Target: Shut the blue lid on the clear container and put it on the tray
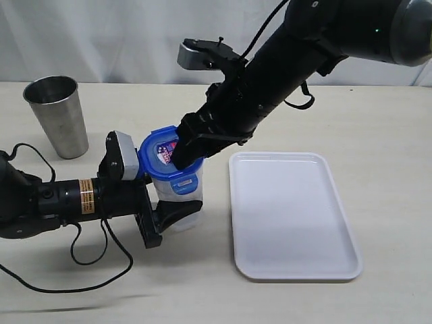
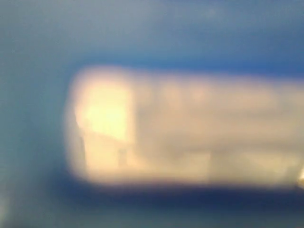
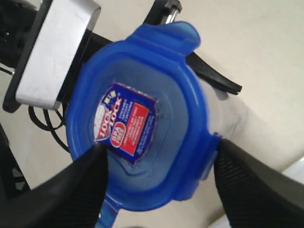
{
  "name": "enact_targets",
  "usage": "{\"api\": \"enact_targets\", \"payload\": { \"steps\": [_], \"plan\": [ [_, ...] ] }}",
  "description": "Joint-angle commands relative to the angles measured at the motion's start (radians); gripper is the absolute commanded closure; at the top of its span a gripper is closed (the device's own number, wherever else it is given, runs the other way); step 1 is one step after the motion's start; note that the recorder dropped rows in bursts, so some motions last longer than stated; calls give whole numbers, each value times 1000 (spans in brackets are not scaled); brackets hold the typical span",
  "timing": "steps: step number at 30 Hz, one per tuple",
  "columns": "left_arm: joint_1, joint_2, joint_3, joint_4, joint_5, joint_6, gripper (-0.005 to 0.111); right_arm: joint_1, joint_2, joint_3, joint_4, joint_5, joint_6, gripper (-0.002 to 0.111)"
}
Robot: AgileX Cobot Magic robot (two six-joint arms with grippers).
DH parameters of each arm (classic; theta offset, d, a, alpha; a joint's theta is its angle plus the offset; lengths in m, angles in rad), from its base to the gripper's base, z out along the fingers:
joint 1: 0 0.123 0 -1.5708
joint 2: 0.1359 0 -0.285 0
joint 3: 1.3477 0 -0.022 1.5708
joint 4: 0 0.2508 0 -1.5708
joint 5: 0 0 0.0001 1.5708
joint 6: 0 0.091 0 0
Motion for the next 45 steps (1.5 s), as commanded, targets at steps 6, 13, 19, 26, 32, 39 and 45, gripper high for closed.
{"api": "enact_targets", "payload": {
  "steps": [6,13,19,26,32,39,45],
  "plan": [
    [-15,1,-7,-1,20,-34,107,21,-151,32,-102,-34,-57,44],
    [-15,1,-7,-3,23,-40,107,47,-217,32,-115,-17,-280,52],
    [-15,1,-7,-10,23,-40,107,223,-217,88,-499,-93,-265,58],
    [-15,1,-7,-10,23,-40,107,327,-217,173,-775,-251,-155,68],
    [-15,1,-7,-10,23,-40,107,326,-213,219,-798,-289,-155,69],
    [-15,1,-7,-6,20,-40,107,326,-213,264,-798,-373,-162,69],
    [-15,1,-7,1,15,-40,107,326,-213,309,-798,-436,-193,60]
  ]
}}
